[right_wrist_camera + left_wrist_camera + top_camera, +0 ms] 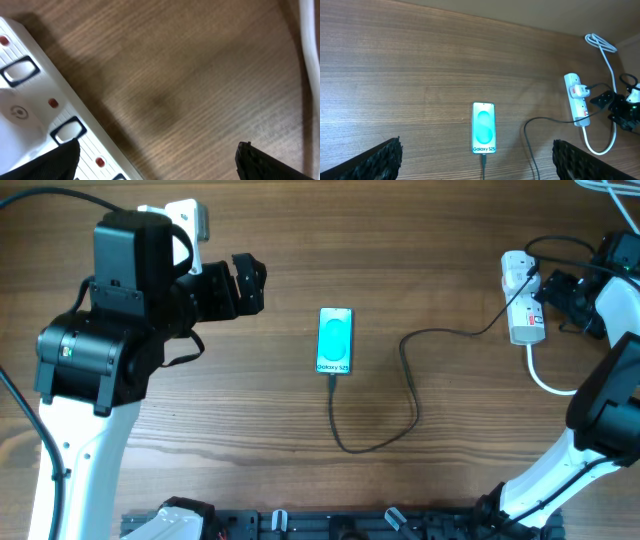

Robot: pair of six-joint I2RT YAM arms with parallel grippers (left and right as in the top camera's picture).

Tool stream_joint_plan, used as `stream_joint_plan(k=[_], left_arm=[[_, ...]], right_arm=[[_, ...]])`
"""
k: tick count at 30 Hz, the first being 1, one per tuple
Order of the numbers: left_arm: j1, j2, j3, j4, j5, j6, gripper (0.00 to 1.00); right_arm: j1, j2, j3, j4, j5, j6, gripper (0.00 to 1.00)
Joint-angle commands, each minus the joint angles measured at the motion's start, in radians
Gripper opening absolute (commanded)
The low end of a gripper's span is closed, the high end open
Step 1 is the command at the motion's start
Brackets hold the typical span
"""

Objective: Plug charger to phone and switch on socket

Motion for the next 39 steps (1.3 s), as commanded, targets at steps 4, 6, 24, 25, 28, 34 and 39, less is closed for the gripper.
stream_joint_plan(k=[4,6,24,25,28,34,39], left_arm=[[-0.003,-0.005,0.004,0.002,-0.01,0.006,1.0],[-0.003,-0.005,0.004,0.002,-0.01,0.006,1.0],[-0.003,-0.005,0.004,0.002,-0.01,0.006,1.0],[-0.003,-0.005,0.004,0.002,-0.01,0.006,1.0],[-0.003,-0.005,0.004,0.002,-0.01,0.006,1.0],[-0.003,-0.005,0.004,0.002,-0.01,0.006,1.0],[-0.003,-0.005,0.004,0.002,-0.01,0.006,1.0]], right_arm=[[0.0,0.046,0.004,0.04,-0.096,-0.02,1.0],[-0.002,0.065,0.004,0.044,-0.104,-0.02,1.0],[-0.007,0.122,0.004,0.068,-0.173,-0.048,1.0],[-0.007,0.124,0.004,0.063,-0.176,-0.047,1.0],[-0.007,0.124,0.004,0.046,-0.219,-0.066,1.0],[-0.007,0.124,0.004,0.02,-0.248,-0.088,1.0],[-0.008,0.097,0.007,-0.032,-0.233,-0.039,1.0]])
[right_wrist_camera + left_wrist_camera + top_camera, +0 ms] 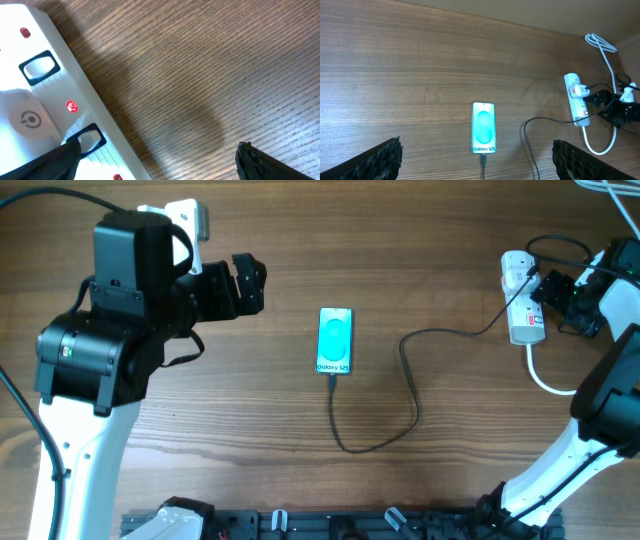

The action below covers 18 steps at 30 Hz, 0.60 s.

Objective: Plug charger to phone and switch on socket

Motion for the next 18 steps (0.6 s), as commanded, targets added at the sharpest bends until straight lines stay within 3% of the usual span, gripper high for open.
stream_joint_plan(k=[1,6,11,18], left_arm=[[-0.003,-0.005,0.004,0.002,-0.01,0.006,1.0],[-0.003,-0.005,0.004,0.002,-0.01,0.006,1.0],[-0.003,-0.005,0.004,0.002,-0.01,0.006,1.0],[-0.003,-0.005,0.004,0.002,-0.01,0.006,1.0]], right_arm=[[0.023,-0.001,-0.016,-0.064,-0.018,0.046,1.0],[0.019,-0.217,-0.016,-0.221,0.149,0.17,1.0],[0.038,-0.467,-0.016,-0.372,0.137,0.248,1.0],[0.378,-0.972,-0.194,-0.353,0.114,0.193,1.0]])
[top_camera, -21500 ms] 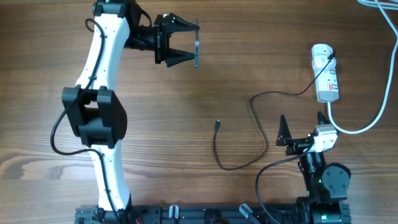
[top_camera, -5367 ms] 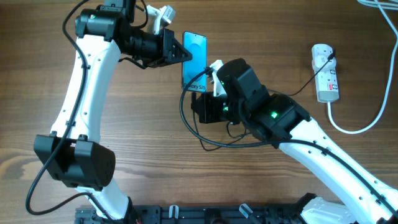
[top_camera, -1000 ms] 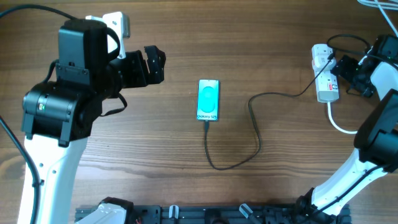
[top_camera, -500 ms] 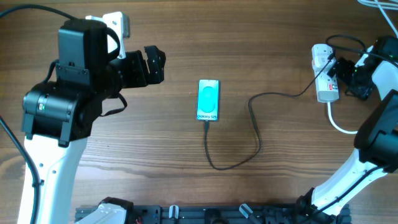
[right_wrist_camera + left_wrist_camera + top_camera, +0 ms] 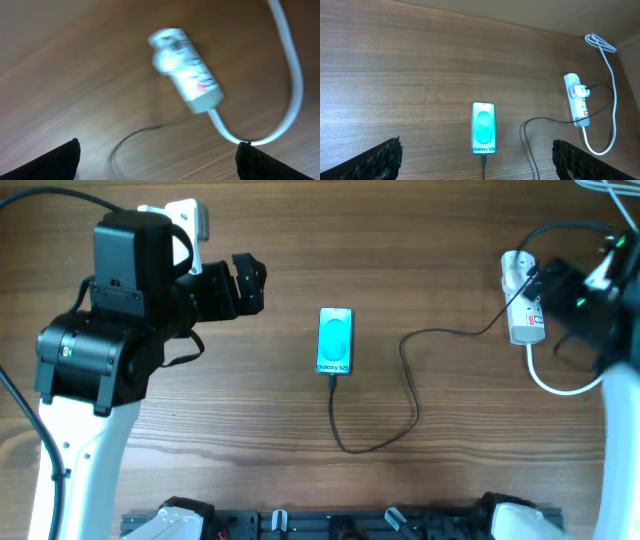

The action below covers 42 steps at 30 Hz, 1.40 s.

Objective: Plug charger to phone and switch on socket

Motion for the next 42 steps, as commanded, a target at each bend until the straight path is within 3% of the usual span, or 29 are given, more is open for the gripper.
stream_joint_plan(k=[1,5,7,9,18,22,26,31,34,39,42], left_arm=[[-0.003,-0.005,0.004,0.002,-0.01,0.006,1.0],[-0.003,-0.005,0.004,0.002,-0.01,0.006,1.0],[-0.003,-0.005,0.004,0.002,-0.009,0.006,1.0],[-0.003,-0.005,0.004,0.002,-0.01,0.006,1.0],[-0.003,-0.005,0.004,0.002,-0.01,0.006,1.0],[-0.003,-0.005,0.004,0.002,-0.01,0.006,1.0],[-0.003,-0.005,0.004,0.002,-0.01,0.006,1.0],[-0.003,-0.005,0.004,0.002,-0.01,0.006,1.0],[-0.003,-0.005,0.004,0.002,-0.01,0.006,1.0],[-0.003,-0.005,0.004,0.002,-0.01,0.006,1.0],[-0.003,-0.005,0.004,0.002,-0.01,0.006,1.0]], right_arm=[[0.177,-0.231,-0.168,0.061,0.016,-0.025,1.0],[0.295,-0.52,-0.404,0.144,0.04,-0.017,1.0],[0.295,-0.548,-0.419,0.105,0.034,0.002,1.0],[0.295,-0.543,-0.419,0.045,0.031,0.088,1.0],[0.295,-0.412,-0.421,0.042,0.031,0.079,1.0],[0.294,-0.46,-0.428,0.058,0.078,0.069,1.0],[0.294,-0.693,-0.612,0.355,-0.043,-0.188,1.0],[0.294,-1.001,-0.976,0.738,-0.083,-0.194,1.0],[0.291,-1.126,-1.113,0.869,-0.083,-0.239,1.0],[0.24,-1.174,-1.233,1.008,-0.074,-0.274,1.0],[0.234,-1.223,-1.27,1.027,-0.074,-0.403,1.0]])
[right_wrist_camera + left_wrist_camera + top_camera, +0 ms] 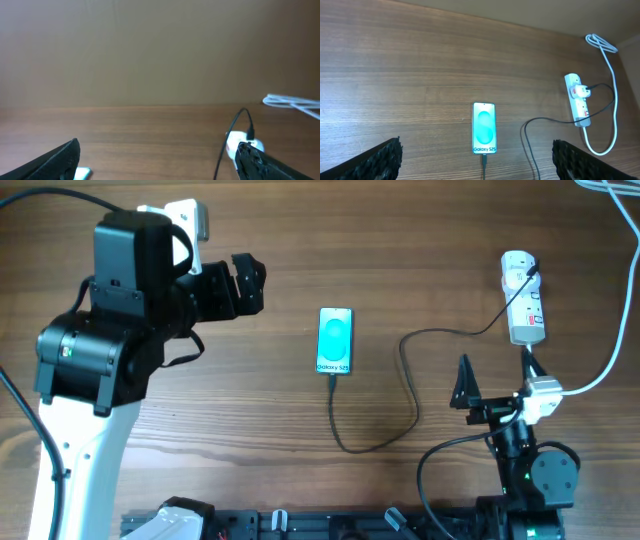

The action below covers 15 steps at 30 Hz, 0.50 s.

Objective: Plug charger to phone and switch on socket

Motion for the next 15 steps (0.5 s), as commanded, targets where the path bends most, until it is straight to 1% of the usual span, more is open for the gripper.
stream_joint_plan(k=[1,3,5,6,10,15], left_arm=[[-0.003,-0.005,0.004,0.003,-0.006,0.006,1.0],[-0.003,-0.005,0.004,0.003,-0.006,0.006,1.0],[-0.003,-0.005,0.004,0.003,-0.006,0.006,1.0],[-0.003,-0.005,0.004,0.003,-0.006,0.006,1.0],[-0.003,-0.005,0.004,0.003,-0.006,0.006,1.0],[-0.003,-0.005,0.004,0.003,-0.006,0.006,1.0]], right_arm=[[-0.005,-0.061,-0.027,0.011,-0.008,-0.13,1.0],[-0.005,-0.086,-0.067,0.023,-0.008,-0.133,1.0],[-0.005,-0.086,-0.123,0.074,0.005,-0.076,1.0],[-0.005,-0.086,-0.121,0.053,0.038,-0.045,1.0],[-0.005,-0.086,-0.121,-0.027,0.066,-0.038,1.0],[-0.005,-0.086,-0.121,-0.028,0.05,-0.038,1.0]])
